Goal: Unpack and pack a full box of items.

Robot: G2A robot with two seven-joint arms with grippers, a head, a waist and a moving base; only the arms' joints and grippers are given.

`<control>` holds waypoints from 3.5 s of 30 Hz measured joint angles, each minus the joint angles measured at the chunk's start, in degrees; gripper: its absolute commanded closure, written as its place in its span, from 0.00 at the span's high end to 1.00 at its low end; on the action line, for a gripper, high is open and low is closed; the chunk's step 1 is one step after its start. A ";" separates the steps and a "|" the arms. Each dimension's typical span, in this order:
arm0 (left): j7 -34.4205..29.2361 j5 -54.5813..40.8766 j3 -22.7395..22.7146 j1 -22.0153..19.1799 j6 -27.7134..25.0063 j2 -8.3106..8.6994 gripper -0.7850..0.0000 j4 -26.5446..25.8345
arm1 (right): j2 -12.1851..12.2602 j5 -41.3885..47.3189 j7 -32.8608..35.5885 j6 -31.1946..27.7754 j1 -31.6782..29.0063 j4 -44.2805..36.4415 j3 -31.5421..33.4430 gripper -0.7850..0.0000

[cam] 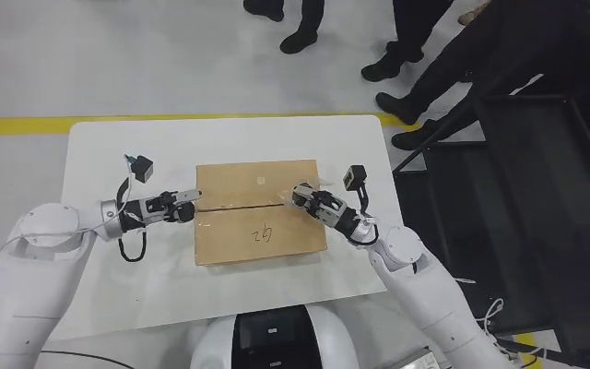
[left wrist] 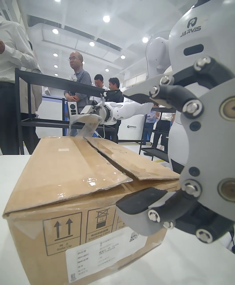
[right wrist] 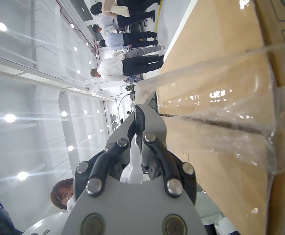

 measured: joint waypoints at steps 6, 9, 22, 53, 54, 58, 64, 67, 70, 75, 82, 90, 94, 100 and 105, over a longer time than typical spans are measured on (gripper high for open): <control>2.11 2.89 -2.72 2.60 3.87 0.74 1.00 -1.50 | 0.32 -1.97 1.55 -0.89 -0.44 -0.14 1.52 0.00; 2.05 4.11 -3.37 4.09 5.62 1.02 1.00 -2.68 | 0.62 -2.88 3.00 -1.61 -1.67 -0.75 2.63 0.00; 3.94 -0.35 5.07 0.36 1.57 -1.38 1.00 0.57 | 0.71 -3.06 3.45 -1.85 -2.15 -1.05 2.99 0.00; 6.38 -5.06 5.48 -3.42 -6.65 -3.10 1.00 10.49 | 0.71 -3.06 3.46 -1.85 -2.15 -1.05 2.99 0.00; 6.37 -5.05 5.48 -3.42 -6.65 -3.10 1.00 10.49 | 0.71 -3.06 3.46 -1.85 -2.15 -1.05 2.99 0.00; 6.37 -5.05 5.46 -3.41 -6.65 -3.10 1.00 10.49 | 0.71 -3.06 3.46 -1.85 -2.15 -1.05 2.99 0.00; 6.37 -5.05 5.46 -3.41 -6.65 -3.10 1.00 10.49 | 0.30 -6.53 1.65 -1.59 -0.91 -0.35 0.56 0.00; 6.37 -5.05 5.46 -3.41 -6.65 -3.10 1.00 10.49 | -0.17 -9.33 0.07 -1.70 0.89 1.31 -1.82 0.00; 6.37 -5.05 5.46 -3.41 -6.65 -3.10 1.00 10.49 | -0.63 -11.82 -1.38 -1.61 2.62 2.71 -3.91 0.00; 6.37 -5.05 5.46 -3.41 -6.65 -3.10 1.00 10.49 | -1.16 -15.12 -2.50 -0.91 4.33 4.51 -6.44 0.00; 6.37 -5.05 5.46 -3.41 -6.65 -3.10 1.00 10.49 | -1.63 -17.05 -3.07 -0.95 5.56 5.90 -7.95 0.05; 6.37 -5.05 5.46 -3.41 -6.65 -3.10 1.00 10.49 | -1.97 -17.55 -4.17 -1.20 5.67 5.45 -8.27 1.00; 6.37 -5.05 5.46 -3.41 -6.65 -3.10 1.00 10.49 | -1.66 -17.98 -2.23 -2.36 4.78 4.15 -7.21 1.00; 6.37 -5.05 5.46 -3.41 -6.65 -3.10 1.00 10.49 | -0.98 -19.81 0.48 -3.06 3.21 -0.52 -5.00 1.00; 6.37 -5.05 5.46 -3.41 -6.65 -3.10 1.00 10.49 | -0.89 -20.65 1.29 -2.23 3.33 -2.95 -4.74 1.00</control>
